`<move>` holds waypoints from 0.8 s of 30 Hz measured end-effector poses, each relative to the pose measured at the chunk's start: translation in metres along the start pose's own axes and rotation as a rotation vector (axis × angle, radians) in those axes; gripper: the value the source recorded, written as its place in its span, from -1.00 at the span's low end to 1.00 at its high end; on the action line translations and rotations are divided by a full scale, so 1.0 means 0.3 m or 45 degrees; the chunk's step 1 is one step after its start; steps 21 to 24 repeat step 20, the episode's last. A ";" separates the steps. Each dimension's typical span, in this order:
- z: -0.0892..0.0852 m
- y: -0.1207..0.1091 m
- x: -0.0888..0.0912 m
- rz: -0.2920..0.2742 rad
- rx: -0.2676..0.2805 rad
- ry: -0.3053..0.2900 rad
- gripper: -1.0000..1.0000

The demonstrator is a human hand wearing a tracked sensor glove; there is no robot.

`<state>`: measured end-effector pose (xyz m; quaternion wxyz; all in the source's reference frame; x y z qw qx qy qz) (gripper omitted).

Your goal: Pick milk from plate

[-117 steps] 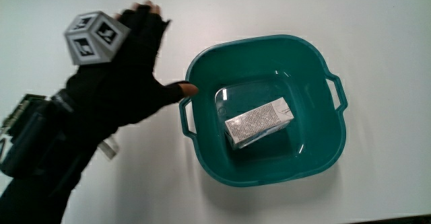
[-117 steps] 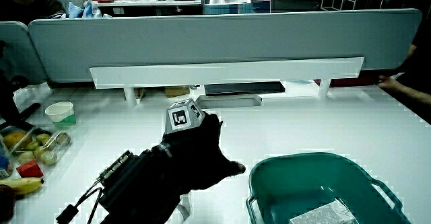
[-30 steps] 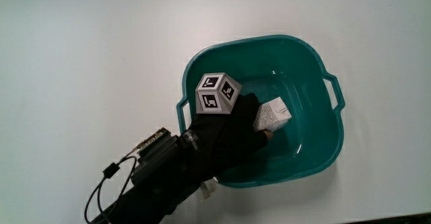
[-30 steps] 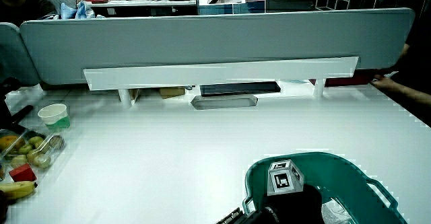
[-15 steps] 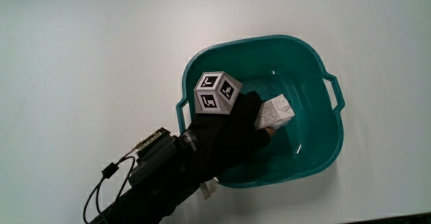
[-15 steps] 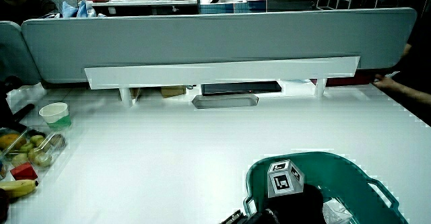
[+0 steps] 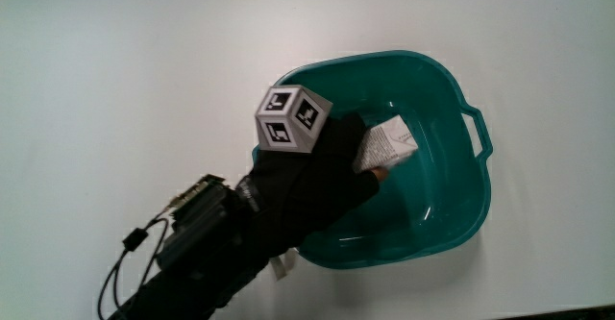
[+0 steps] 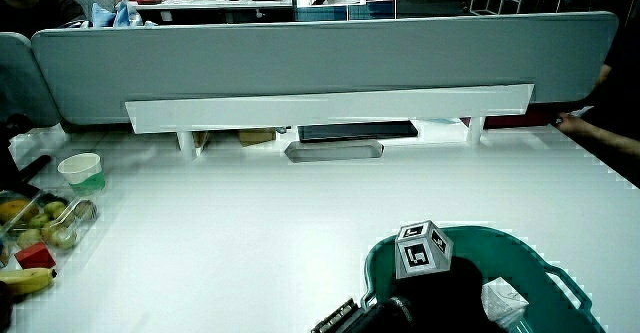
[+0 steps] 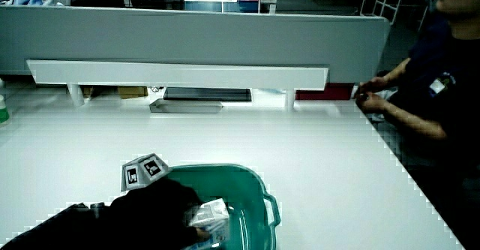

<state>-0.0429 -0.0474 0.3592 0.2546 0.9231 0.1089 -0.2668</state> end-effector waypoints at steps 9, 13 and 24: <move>0.067 -0.005 -0.074 -0.106 0.135 0.065 1.00; 0.106 -0.018 -0.104 -0.136 0.171 0.076 1.00; 0.192 -0.085 -0.151 0.027 0.146 -0.078 1.00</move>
